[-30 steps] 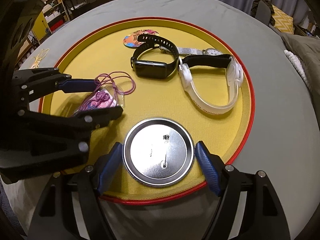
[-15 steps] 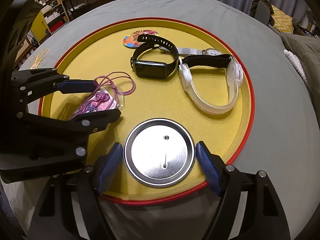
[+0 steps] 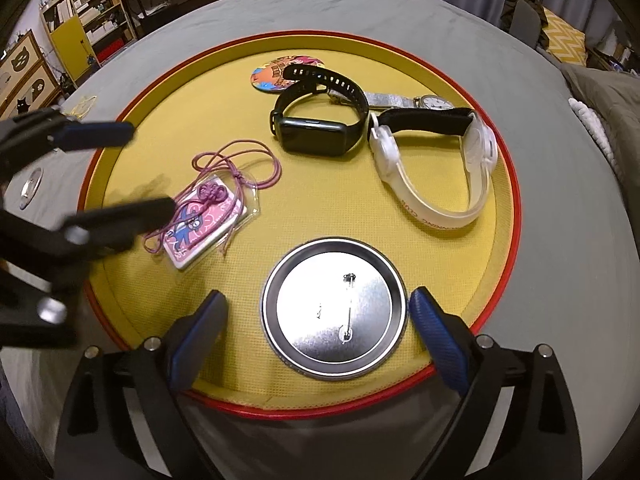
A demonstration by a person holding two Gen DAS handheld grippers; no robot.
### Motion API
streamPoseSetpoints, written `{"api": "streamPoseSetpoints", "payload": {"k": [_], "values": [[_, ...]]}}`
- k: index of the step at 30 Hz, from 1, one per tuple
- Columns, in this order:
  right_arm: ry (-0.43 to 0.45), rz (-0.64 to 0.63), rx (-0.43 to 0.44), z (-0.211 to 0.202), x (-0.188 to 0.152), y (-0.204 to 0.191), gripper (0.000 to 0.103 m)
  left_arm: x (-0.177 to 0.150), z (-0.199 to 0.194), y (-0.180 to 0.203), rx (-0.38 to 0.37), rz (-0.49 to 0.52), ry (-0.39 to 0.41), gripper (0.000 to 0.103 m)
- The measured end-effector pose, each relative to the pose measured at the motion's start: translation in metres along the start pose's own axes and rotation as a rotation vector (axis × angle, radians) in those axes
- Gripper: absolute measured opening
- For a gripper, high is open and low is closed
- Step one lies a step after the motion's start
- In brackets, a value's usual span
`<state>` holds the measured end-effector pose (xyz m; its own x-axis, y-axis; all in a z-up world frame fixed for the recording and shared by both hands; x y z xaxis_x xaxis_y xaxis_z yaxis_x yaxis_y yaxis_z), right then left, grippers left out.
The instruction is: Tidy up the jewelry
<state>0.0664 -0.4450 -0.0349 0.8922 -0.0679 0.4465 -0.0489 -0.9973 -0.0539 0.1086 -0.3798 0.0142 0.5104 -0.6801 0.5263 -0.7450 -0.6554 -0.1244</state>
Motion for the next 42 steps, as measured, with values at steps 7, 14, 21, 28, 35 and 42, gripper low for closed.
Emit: {"api": "streamPoseSetpoints", "payload": {"k": [7, 14, 21, 28, 35, 42], "values": [[0.012, 0.045, 0.039, -0.016, 0.006, -0.001, 0.089, -0.002, -0.033, -0.017, 0.019, -0.035, 0.039, 0.083], [0.069, 0.048, 0.019, -0.055, 0.017, -0.008, 0.095, -0.005, -0.064, -0.026, 0.016, -0.056, 0.074, 0.088], [0.129, 0.048, 0.010, -0.098, 0.035, -0.023, 0.095, -0.006, -0.103, -0.044, 0.018, -0.083, 0.130, 0.093], [0.190, 0.052, 0.033, -0.137, 0.050, -0.049, 0.095, -0.022, -0.143, -0.074, 0.050, -0.115, 0.169, 0.098], [0.247, 0.020, 0.070, -0.163, 0.072, -0.091, 0.095, -0.049, -0.182, -0.112, 0.103, -0.177, 0.205, 0.098], [0.273, 0.025, 0.133, -0.169, 0.096, -0.136, 0.095, -0.089, -0.202, -0.156, 0.161, -0.230, 0.192, 0.098]]}}
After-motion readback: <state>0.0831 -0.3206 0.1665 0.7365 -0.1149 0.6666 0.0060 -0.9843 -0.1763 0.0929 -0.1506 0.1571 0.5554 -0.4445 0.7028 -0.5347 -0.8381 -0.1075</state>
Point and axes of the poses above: each gripper's, at about its wrist camera, not at the fingertips, and z roughly the way its jaws point, y to its right, x to its top, the point moved 4 cm from there along z, roughly the way its jaws point, and after that the axes turned 8 degrees about z, right-handed, at the moved point
